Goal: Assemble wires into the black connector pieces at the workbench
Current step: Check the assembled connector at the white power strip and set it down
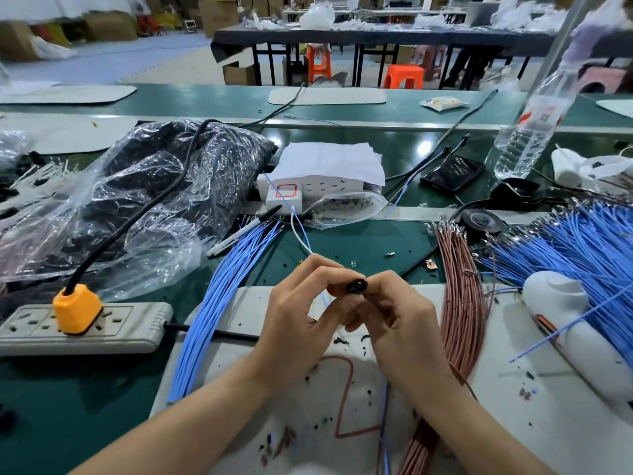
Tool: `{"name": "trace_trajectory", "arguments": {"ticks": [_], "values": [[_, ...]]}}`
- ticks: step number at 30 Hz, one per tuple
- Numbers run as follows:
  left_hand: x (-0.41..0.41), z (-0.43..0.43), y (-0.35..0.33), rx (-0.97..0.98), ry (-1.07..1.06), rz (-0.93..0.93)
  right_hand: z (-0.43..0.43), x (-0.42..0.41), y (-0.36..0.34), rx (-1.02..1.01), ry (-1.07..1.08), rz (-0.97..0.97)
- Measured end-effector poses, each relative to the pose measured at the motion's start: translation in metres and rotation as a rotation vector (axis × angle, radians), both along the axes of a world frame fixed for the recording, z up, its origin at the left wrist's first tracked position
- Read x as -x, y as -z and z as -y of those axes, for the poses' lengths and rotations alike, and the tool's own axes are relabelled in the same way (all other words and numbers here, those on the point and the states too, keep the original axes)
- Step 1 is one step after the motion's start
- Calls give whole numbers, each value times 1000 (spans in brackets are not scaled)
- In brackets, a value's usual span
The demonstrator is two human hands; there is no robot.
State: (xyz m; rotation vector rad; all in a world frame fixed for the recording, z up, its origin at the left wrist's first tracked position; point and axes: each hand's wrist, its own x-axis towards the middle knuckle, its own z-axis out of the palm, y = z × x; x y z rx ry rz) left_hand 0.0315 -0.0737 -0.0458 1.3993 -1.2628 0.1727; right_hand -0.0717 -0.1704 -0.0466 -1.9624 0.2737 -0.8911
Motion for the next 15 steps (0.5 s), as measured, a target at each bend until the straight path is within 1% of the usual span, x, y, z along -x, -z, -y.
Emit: {"name": "trace_trajectory", "arguments": {"ticks": [3, 7, 15], "values": [[0, 0, 0, 9, -4, 5, 0, -2, 1, 53, 31, -20], [0, 0, 1, 34, -15, 13, -3, -1, 3, 91, 40, 0], [1, 0, 4, 28, -20, 8, -6, -1, 2, 67, 27, -16]]}}
